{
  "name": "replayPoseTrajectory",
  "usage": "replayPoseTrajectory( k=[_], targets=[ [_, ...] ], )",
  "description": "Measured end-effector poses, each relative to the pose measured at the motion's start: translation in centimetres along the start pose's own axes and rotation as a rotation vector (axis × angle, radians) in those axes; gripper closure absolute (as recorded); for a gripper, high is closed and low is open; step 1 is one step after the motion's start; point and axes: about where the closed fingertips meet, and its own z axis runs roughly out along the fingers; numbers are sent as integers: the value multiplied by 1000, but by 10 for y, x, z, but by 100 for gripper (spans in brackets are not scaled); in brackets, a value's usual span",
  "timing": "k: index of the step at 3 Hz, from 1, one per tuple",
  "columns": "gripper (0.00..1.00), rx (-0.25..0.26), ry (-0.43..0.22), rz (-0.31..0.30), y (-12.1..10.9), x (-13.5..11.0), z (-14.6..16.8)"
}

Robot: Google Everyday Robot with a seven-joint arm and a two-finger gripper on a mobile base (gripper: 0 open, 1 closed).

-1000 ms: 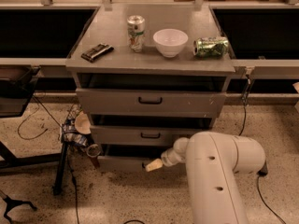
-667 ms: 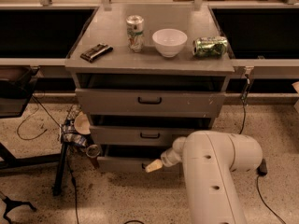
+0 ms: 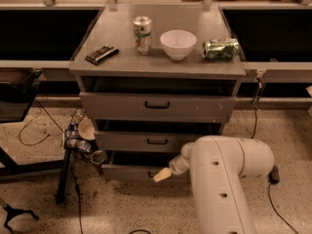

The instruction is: Open bottom drawer

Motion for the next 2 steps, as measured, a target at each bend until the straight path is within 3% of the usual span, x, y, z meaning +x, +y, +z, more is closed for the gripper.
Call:
replayPoseTrajectory(
  k=[2],
  targets=[
    [0, -56, 33, -62, -4, 26, -23]
  ],
)
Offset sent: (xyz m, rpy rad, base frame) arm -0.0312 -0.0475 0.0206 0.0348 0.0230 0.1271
